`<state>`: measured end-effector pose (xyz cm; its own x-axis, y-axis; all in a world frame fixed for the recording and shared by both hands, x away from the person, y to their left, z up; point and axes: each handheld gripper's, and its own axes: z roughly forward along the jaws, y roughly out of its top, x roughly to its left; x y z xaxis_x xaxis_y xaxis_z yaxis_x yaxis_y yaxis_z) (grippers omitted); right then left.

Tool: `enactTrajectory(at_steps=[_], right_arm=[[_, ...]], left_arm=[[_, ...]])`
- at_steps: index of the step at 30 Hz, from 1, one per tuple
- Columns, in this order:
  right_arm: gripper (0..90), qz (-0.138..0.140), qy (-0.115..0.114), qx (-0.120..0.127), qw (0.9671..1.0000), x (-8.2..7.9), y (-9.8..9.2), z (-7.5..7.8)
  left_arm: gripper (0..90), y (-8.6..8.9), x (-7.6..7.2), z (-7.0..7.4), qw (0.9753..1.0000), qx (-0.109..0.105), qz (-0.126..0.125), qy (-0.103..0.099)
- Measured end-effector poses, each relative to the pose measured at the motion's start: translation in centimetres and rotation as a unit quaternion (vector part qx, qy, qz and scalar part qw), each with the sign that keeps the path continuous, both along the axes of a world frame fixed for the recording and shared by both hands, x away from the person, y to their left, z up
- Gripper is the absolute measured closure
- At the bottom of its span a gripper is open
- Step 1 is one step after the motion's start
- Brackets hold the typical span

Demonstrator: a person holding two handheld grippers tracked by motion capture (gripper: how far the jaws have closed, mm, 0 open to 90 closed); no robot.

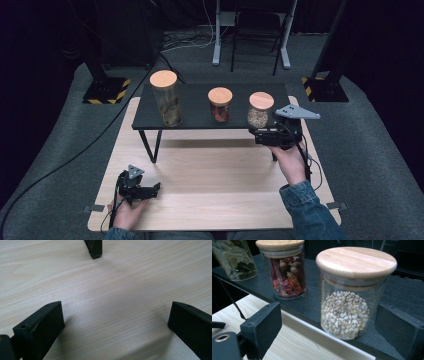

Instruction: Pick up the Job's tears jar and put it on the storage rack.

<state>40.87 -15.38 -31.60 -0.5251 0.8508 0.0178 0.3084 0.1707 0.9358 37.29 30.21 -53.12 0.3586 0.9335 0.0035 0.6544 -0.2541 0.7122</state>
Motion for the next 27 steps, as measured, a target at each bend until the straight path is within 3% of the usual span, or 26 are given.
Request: enactTrajectory(at_steps=[15,27], right_arm=[[6.8,0.016,0.000,0.013,0.9998,-1.9,0.1,-1.9],[6.8,0.026,-0.007,0.006,0.9996,-3.2,0.8,-3.5]], left_arm=[[0.0,-0.2,0.1,0.0,1.0000,-0.001,-0.001,-0.001],[0.0,-0.2,0.1,0.0,1.0000,0.000,-0.002,0.000]])
